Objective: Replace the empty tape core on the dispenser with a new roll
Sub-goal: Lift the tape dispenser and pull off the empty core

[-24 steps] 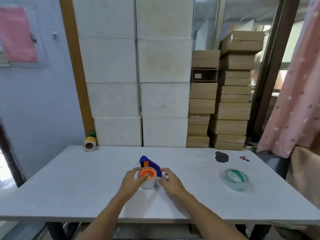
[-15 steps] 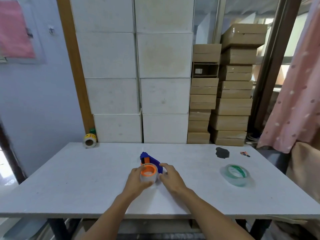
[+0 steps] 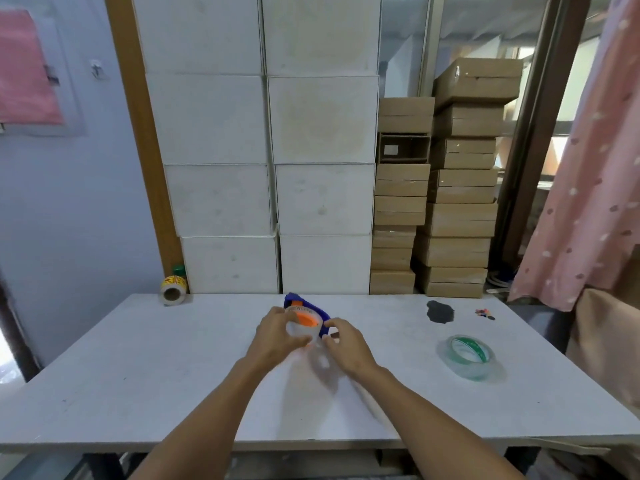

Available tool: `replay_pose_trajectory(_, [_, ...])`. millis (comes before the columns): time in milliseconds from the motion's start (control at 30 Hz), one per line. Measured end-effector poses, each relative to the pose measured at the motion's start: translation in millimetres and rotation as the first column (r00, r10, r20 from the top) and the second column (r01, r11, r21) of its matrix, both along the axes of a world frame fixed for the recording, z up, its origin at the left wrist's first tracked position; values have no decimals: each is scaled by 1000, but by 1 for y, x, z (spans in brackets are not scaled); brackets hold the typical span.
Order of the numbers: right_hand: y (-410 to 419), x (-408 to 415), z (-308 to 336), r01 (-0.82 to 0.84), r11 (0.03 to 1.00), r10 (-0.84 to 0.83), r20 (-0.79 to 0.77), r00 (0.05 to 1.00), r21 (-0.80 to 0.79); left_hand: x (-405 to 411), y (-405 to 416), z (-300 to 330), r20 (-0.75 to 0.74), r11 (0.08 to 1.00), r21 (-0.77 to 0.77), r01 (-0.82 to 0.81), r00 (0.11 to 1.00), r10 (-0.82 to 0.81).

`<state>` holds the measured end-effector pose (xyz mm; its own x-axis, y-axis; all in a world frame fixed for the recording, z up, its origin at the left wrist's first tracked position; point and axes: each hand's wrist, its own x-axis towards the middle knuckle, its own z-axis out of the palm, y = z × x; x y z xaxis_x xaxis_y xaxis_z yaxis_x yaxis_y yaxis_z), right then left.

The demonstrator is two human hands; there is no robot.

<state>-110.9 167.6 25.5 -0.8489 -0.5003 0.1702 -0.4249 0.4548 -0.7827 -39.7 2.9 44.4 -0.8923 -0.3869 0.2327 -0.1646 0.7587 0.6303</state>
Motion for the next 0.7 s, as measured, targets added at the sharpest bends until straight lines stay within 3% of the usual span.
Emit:
replay_pose_trajectory(233, [4,-27,62,187,932,-175,66,982,-309,-16,-11,78,-36,966,-230,118,991,-129])
replay_pose_trajectory(367, [4,-39,92,205,905,-167,132,977,-374,-15,-10,113,-32,930,-309,199,975,-220])
replay_pose_trajectory(567, [9,-40,119,139,886,14,326,945,-442,-7,-3,149,-185,950,-156,271,937,-297])
replay_pose_trajectory(700, [3,-32,123,134,793,144,397,907,-594,-8,1,163,-314,955,-30,295,904,-289])
